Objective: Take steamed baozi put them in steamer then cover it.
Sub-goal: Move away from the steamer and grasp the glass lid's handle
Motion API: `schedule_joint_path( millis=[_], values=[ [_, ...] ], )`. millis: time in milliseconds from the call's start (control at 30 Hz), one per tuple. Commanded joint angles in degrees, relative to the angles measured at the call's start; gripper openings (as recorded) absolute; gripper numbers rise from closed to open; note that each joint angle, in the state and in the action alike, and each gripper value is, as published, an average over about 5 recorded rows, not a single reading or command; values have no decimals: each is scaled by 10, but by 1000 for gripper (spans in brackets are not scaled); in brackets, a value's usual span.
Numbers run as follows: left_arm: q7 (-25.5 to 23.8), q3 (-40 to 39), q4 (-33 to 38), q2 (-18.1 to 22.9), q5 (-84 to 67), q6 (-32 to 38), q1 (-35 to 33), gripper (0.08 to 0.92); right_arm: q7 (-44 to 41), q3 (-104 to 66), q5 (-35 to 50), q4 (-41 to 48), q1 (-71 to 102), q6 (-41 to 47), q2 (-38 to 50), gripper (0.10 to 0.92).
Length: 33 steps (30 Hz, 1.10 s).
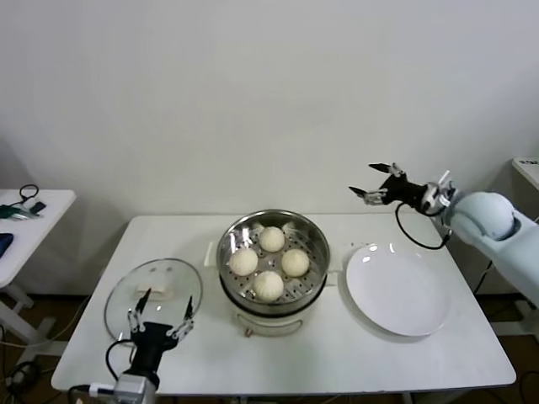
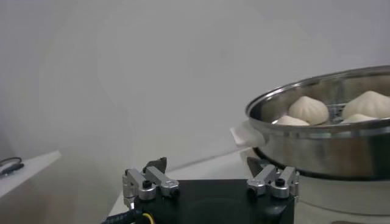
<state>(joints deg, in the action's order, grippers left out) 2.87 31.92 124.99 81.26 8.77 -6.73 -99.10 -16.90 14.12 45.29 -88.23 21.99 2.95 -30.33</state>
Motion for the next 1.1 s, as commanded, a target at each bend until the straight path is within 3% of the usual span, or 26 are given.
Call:
schedule_joint_path(
  millis=[33, 400, 533, 633, 867, 1100],
  values=[
    [26, 9, -16, -9, 48, 14, 13, 823, 39, -590, -60, -11, 649, -166, -139, 823],
    [139, 39, -50, -84, 238, 44, -9, 823, 42, -549, -85, 2, 674, -255, -269, 823],
    [225, 34, -96, -103, 412, 40, 0, 823, 39, -531, -96, 10, 674, -279, -292, 823],
    [263, 35, -145, -107, 541, 40, 11, 823, 41, -521, -112, 19, 674, -286, -302, 823],
    [275, 27, -286, -119, 716, 38, 47, 823, 46, -512, -135, 24, 673, -284, -319, 823],
    [259, 20, -381, -129, 744, 36, 99, 823, 48, -508, -146, 26, 674, -283, -330, 823]
  ],
)
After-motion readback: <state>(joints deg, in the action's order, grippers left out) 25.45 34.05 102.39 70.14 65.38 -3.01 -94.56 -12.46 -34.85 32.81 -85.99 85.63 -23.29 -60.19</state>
